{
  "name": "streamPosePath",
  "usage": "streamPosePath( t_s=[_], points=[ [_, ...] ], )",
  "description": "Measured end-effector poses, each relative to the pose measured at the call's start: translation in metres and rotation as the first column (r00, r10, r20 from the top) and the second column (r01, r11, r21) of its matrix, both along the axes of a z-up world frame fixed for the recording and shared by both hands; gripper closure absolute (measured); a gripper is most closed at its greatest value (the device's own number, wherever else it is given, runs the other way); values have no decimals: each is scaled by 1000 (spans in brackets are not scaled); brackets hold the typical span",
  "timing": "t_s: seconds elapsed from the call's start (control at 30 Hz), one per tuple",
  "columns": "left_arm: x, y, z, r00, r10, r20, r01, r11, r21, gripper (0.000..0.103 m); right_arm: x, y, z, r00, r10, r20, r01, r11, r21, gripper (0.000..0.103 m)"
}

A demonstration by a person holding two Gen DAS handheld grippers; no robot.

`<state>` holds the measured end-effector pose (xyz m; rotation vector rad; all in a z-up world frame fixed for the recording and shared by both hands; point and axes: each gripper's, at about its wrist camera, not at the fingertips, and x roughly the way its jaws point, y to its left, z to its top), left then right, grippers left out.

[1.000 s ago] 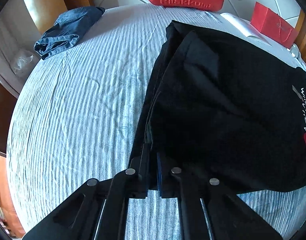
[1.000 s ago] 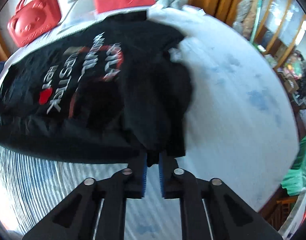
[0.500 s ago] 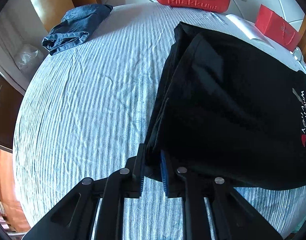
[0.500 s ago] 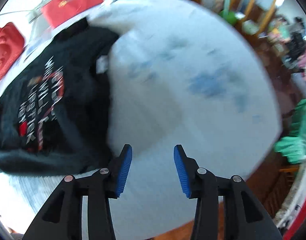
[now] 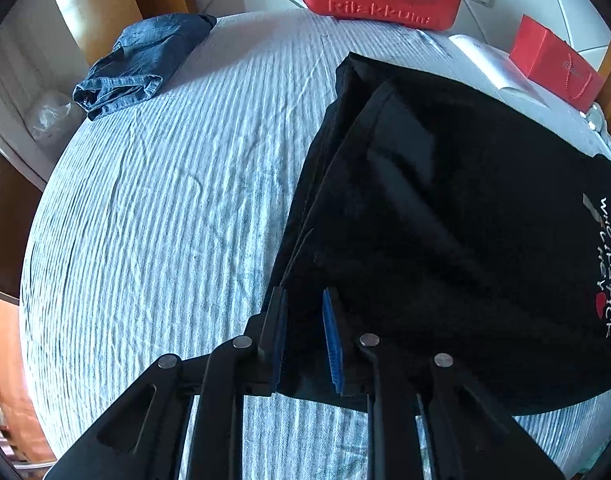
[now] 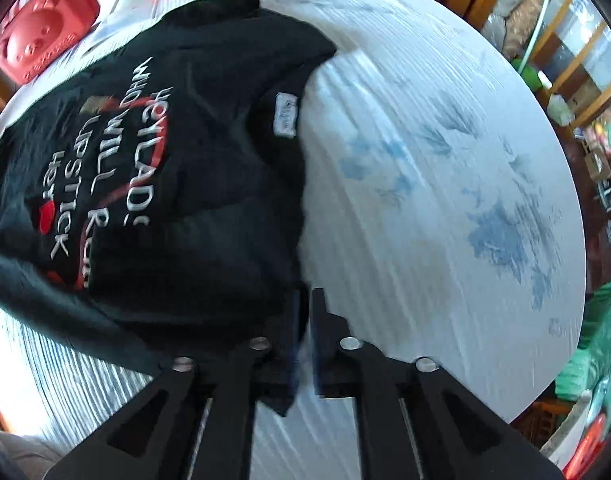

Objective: Fold clothes

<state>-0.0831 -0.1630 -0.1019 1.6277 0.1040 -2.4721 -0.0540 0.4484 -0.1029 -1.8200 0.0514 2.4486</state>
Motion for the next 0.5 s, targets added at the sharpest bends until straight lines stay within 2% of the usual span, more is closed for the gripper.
streamPosePath(
  t_s=[0.07, 0.1, 0.17, 0.23, 0.37, 0.5],
  points=[
    [-14, 1, 13, 999, -16, -38, 17, 1000, 6, 85, -8, 4, 27, 997, 12, -74, -14, 1000, -18, 49],
    [-25, 2, 19, 998, -25, -51, 26, 1000, 12, 84, -16, 7, 41, 993, 18, -114, -22, 999, -32, 49],
    [-52, 5, 28, 996, -44, -75, 46, 999, 23, 72, -36, 10, 64, 983, 25, -180, -37, 997, -63, 49],
    [-82, 9, 34, 993, -64, -95, 68, 997, 33, 61, -65, 14, 75, 976, 16, -217, -40, 994, -107, 49],
    [-148, 14, 32, 992, -75, -97, 83, 994, 75, 61, -137, 19, 76, 970, -1, -243, -44, 983, -179, 49],
    [-203, 18, 17, 994, -81, -69, 85, 995, 61, 60, -205, 17, 63, 974, -9, -228, -45, 972, -229, 49]
  ],
)
